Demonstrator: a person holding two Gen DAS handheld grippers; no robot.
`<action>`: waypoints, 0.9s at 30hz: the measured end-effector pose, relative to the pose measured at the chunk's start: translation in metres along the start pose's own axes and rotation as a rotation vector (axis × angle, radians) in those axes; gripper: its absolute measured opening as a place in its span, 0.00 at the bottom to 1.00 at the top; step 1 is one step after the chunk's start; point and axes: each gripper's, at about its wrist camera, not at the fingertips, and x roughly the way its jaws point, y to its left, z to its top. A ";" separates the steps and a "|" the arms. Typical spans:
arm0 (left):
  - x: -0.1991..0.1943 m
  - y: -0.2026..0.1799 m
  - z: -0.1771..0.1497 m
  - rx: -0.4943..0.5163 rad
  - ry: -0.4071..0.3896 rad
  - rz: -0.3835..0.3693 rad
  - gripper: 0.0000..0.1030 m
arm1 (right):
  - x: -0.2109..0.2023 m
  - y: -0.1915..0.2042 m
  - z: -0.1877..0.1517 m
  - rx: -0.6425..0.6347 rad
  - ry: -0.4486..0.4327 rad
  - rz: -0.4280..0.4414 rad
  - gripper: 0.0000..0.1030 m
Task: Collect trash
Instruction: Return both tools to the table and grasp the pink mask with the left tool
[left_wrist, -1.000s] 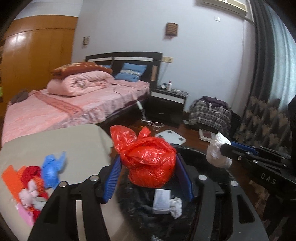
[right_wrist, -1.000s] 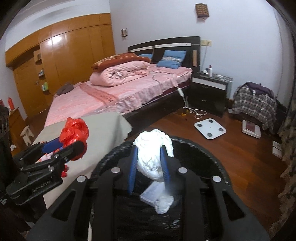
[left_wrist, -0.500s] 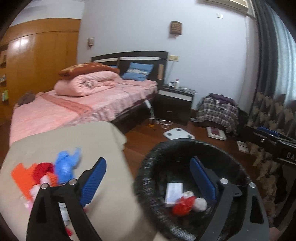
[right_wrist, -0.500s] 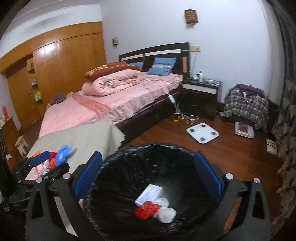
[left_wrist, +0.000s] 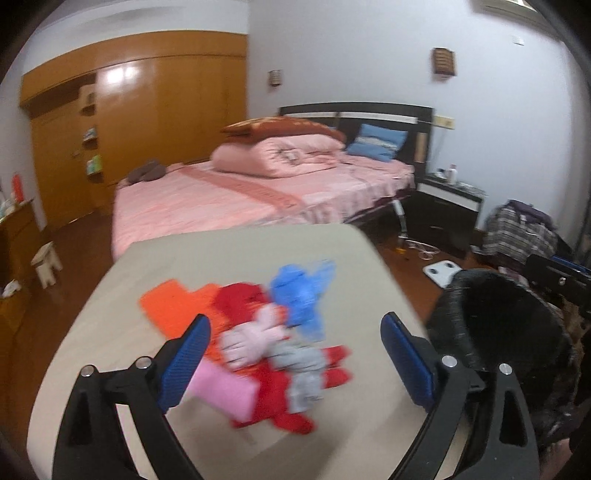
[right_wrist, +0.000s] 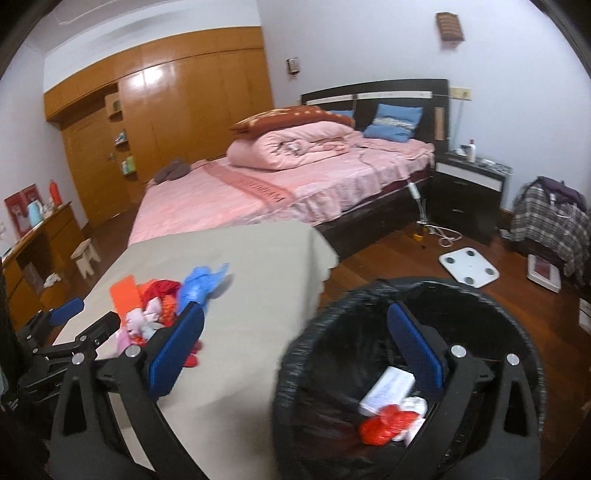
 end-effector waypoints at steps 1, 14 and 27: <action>0.000 0.009 -0.003 -0.007 0.004 0.024 0.89 | 0.004 0.007 0.000 -0.009 0.002 0.010 0.94; 0.022 0.054 -0.049 -0.089 0.115 0.108 0.84 | 0.046 0.060 -0.014 -0.091 0.048 0.071 0.94; 0.057 0.061 -0.063 -0.148 0.217 0.042 0.48 | 0.062 0.069 -0.024 -0.120 0.089 0.071 0.94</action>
